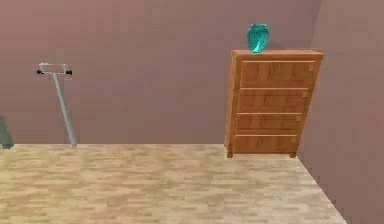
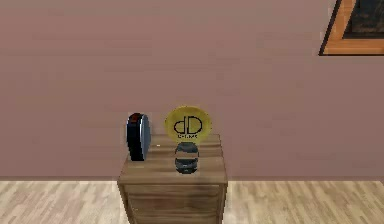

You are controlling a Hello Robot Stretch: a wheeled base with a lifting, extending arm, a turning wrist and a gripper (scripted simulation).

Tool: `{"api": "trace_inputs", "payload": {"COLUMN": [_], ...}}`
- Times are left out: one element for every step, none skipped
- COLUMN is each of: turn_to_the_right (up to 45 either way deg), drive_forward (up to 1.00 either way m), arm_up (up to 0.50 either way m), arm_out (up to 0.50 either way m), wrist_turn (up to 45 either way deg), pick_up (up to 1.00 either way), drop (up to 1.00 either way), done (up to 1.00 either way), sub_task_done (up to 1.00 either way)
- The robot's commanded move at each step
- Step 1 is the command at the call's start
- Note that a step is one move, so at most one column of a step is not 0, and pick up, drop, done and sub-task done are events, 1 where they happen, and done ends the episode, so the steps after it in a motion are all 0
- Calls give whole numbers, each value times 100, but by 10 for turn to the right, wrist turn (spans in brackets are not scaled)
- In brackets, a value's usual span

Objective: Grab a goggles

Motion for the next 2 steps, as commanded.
{"api": "trace_inputs", "payload": {"turn_to_the_right": [0, 0], "drive_forward": [0, 0], "arm_up": [50, 18], "arm_out": [0, 0], "wrist_turn": [0, 0], "pick_up": [0, 0], "drop": [0, 0], "done": [0, 0], "sub_task_done": [0, 0]}}
